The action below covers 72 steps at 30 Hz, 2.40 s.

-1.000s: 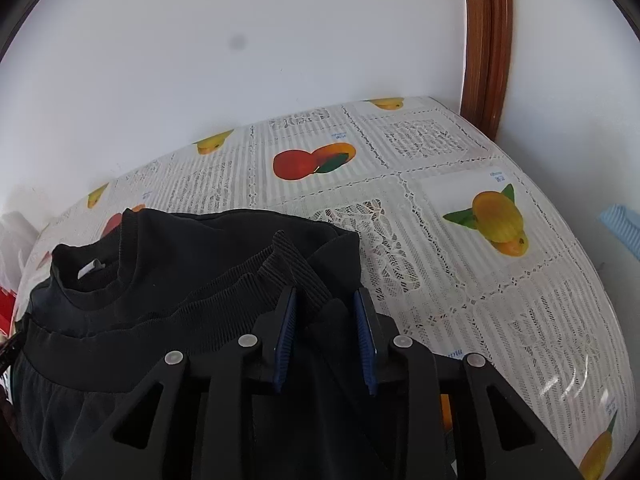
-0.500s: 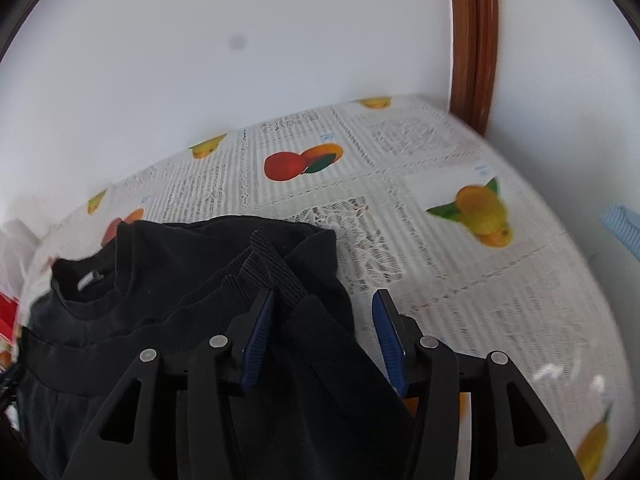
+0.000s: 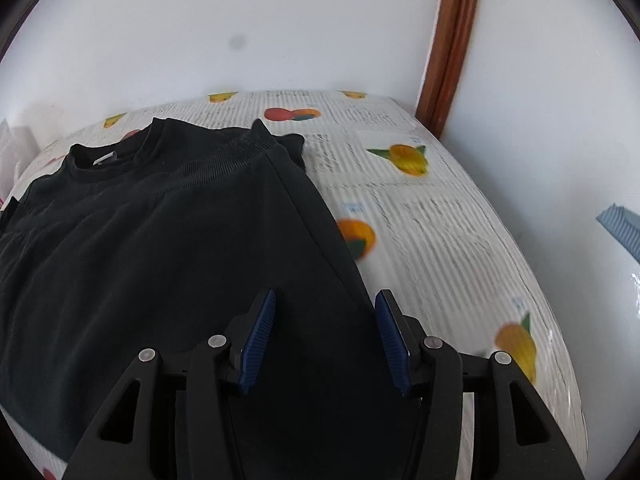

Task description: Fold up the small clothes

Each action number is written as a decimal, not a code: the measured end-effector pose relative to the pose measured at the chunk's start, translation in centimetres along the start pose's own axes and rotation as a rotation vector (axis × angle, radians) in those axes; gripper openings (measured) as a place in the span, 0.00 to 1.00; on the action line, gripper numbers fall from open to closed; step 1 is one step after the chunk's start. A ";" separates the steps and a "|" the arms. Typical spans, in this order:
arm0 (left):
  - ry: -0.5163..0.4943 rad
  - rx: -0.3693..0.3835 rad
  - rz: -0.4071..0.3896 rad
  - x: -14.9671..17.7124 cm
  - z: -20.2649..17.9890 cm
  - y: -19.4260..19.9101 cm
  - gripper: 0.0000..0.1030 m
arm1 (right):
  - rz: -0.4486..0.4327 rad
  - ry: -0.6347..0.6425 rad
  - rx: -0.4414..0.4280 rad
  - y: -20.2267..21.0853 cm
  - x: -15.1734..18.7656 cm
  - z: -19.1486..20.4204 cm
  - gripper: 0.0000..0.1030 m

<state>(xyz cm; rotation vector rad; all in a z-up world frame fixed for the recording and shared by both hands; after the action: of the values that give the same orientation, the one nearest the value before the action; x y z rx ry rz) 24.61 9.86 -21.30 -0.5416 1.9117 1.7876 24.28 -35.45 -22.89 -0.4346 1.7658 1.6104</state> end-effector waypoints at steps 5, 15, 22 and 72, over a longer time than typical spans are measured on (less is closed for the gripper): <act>0.011 0.005 -0.011 2.2 0.2 1.7 0.53 | -0.009 0.003 0.027 2.6 1.2 -0.1 0.50; 0.021 0.029 -0.017 6.2 1.4 4.5 0.55 | -0.106 0.084 -0.112 6.5 -0.1 9.2 0.50; -0.028 0.056 0.010 7.8 0.3 3.7 0.55 | -0.046 0.178 -0.123 3.7 2.7 13.8 0.50; 0.130 0.053 0.024 7.7 6.8 4.1 0.61 | -0.079 0.321 -0.262 9.0 0.7 29.3 0.58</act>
<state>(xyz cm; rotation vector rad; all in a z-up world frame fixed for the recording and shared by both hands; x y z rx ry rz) 16.44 17.12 -22.68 -0.6331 2.0548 1.7491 25.63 -5.51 -16.38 -0.9200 1.7409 1.7990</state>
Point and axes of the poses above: each gripper's, at about its wrist camera, not at the fingertips, and y roughly against the way its jaws point, z to its left, x to its underside, the point moved 9 cm from there along -y, roughly the way its jaws point, and after that the axes turned 1 degree about y, right-handed, at the moved point
